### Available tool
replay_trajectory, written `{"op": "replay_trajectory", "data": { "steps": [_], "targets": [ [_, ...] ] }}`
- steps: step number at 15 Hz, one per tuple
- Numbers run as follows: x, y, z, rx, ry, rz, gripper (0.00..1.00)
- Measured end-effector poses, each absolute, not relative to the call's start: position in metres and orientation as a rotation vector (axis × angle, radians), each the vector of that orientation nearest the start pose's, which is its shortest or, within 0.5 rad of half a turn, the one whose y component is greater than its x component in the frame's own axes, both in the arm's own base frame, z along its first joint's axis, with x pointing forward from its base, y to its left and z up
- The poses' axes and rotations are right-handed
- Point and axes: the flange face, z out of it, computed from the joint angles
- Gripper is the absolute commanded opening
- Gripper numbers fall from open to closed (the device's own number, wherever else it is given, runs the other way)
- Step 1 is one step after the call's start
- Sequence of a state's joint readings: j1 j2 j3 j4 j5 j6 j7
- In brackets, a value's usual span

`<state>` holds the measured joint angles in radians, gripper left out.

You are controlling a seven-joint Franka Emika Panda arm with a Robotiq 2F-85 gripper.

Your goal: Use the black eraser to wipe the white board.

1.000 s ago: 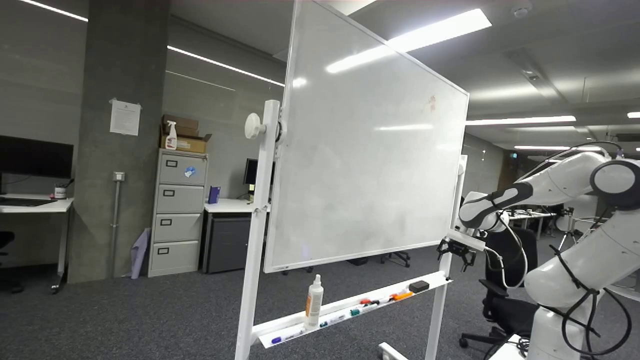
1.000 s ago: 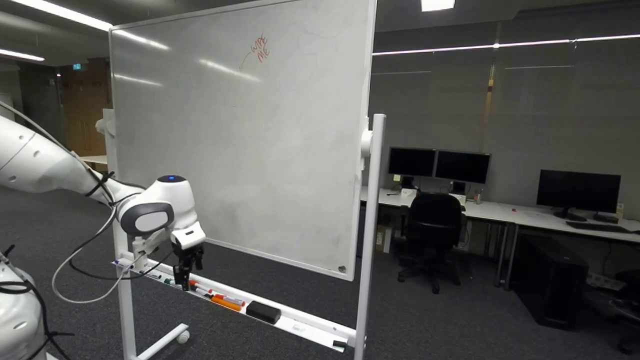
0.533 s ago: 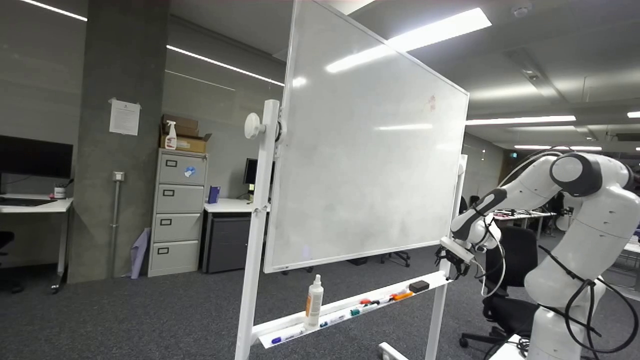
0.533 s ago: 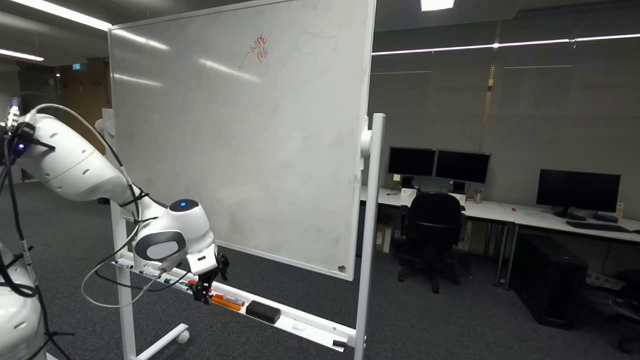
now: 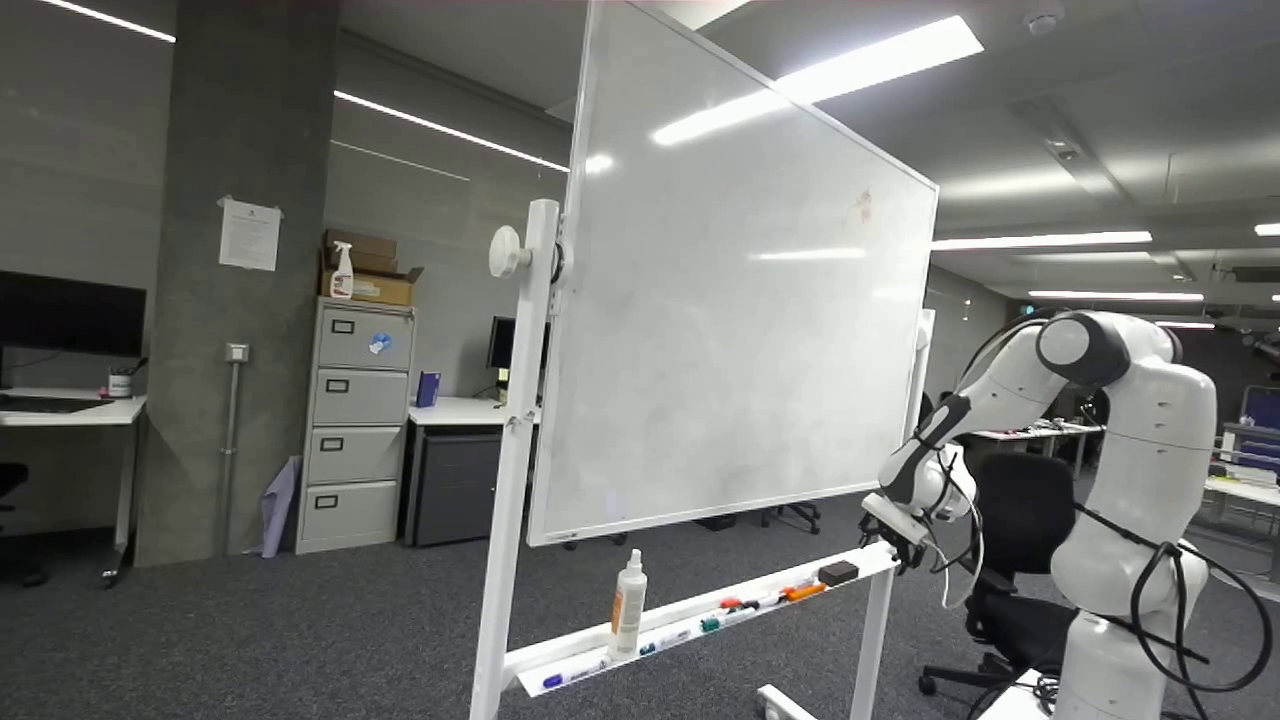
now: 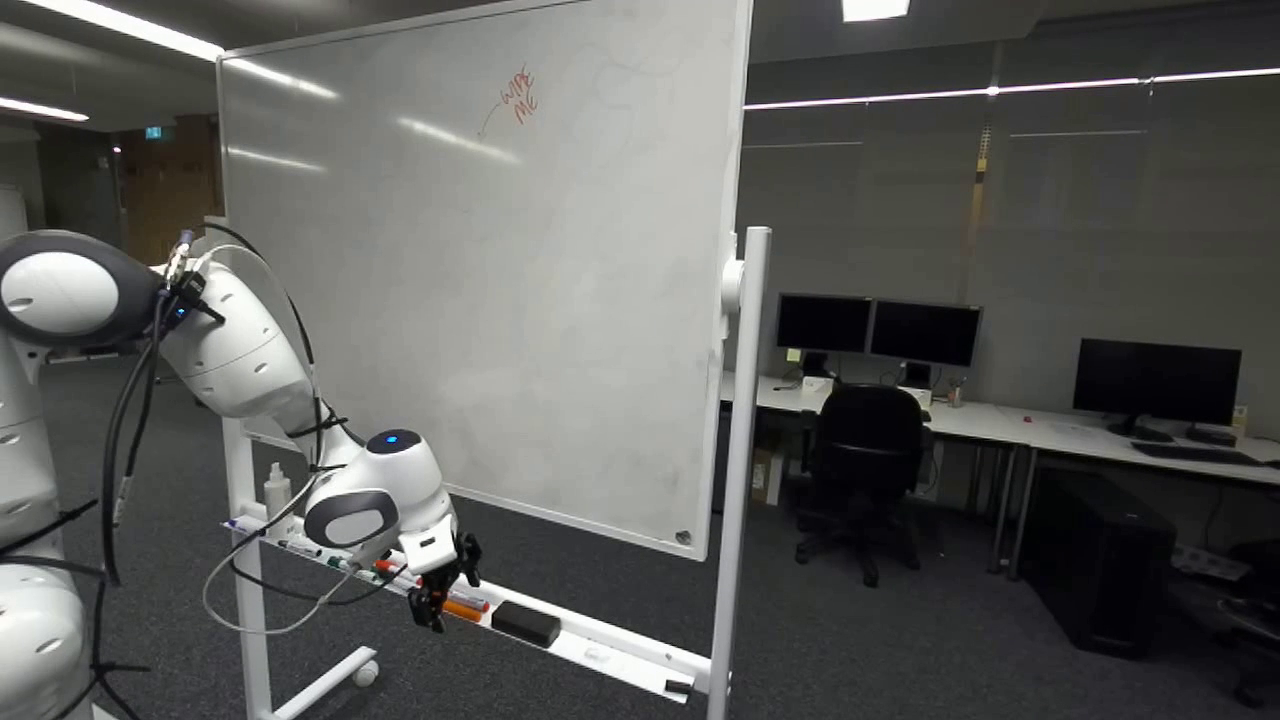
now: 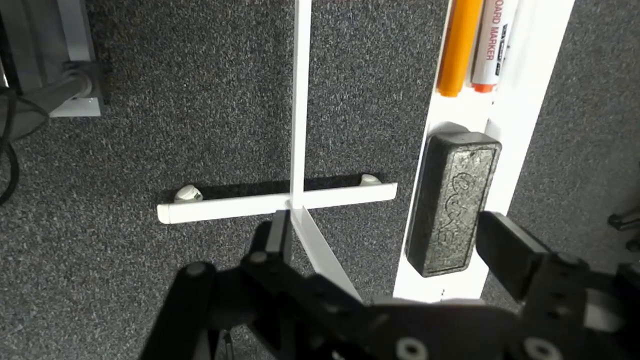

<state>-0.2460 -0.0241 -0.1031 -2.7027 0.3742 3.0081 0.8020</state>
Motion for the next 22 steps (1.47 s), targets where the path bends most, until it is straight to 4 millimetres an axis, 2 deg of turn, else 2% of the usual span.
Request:
{"op": "replay_trajectory", "data": {
  "steps": [6, 10, 12, 15, 22],
  "targets": [
    [0.445, -0.168, 0.262, -2.242, 1.938, -0.462, 1.00],
    [0.464, -0.171, 0.256, -2.235, 1.953, -0.468, 1.00],
    [0.472, -0.165, 0.256, -2.222, 1.944, -0.442, 1.00],
    [0.478, -0.157, 0.258, -2.220, 1.930, -0.435, 1.00],
    [0.477, -0.160, 0.256, -2.211, 1.945, -0.434, 1.00]
  ]
}}
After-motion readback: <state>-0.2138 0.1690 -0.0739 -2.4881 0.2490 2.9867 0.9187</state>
